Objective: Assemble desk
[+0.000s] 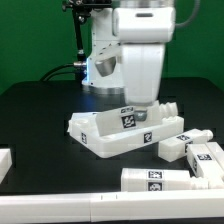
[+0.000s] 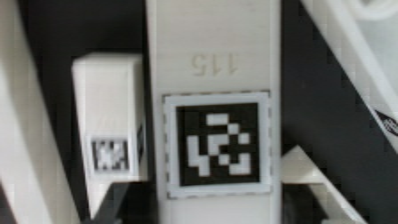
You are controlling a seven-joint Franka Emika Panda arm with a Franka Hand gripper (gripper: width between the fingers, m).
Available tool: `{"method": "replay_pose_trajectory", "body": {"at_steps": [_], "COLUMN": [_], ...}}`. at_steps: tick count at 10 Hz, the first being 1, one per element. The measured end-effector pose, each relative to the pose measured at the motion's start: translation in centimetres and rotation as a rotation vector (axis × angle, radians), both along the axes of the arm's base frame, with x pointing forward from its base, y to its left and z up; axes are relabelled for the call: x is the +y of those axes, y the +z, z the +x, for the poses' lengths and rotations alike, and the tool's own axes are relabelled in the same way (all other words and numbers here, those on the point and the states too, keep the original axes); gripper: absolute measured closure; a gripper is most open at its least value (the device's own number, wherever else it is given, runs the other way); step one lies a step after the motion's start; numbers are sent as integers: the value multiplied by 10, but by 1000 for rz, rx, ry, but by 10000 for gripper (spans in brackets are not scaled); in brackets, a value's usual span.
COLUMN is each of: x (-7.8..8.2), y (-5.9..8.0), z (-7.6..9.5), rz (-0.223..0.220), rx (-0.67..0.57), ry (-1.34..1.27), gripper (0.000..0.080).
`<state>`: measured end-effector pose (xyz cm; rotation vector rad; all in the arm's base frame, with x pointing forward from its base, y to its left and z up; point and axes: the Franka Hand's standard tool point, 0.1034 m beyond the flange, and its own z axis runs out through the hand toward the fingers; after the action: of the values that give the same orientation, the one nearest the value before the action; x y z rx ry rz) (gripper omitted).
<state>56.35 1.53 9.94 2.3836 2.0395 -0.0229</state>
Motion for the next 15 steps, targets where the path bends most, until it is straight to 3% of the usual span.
{"method": "replay_pose_trajectory", "body": {"at_steps": [1, 5, 6, 8, 12, 14, 15], "x": [1, -1, -18, -72, -81, -117, -148], "y": [-8, -10, -10, 0, -3, -15, -24], "z": [6, 5, -8, -52, -59, -92, -118], "rz": [3, 2, -2, -10, -2, 32, 57], "rx": [4, 9, 23, 62, 76, 104, 125], "ry": [-28, -27, 71, 149, 329, 611, 708], "gripper": [515, 515, 515, 514, 514, 514, 514]}}
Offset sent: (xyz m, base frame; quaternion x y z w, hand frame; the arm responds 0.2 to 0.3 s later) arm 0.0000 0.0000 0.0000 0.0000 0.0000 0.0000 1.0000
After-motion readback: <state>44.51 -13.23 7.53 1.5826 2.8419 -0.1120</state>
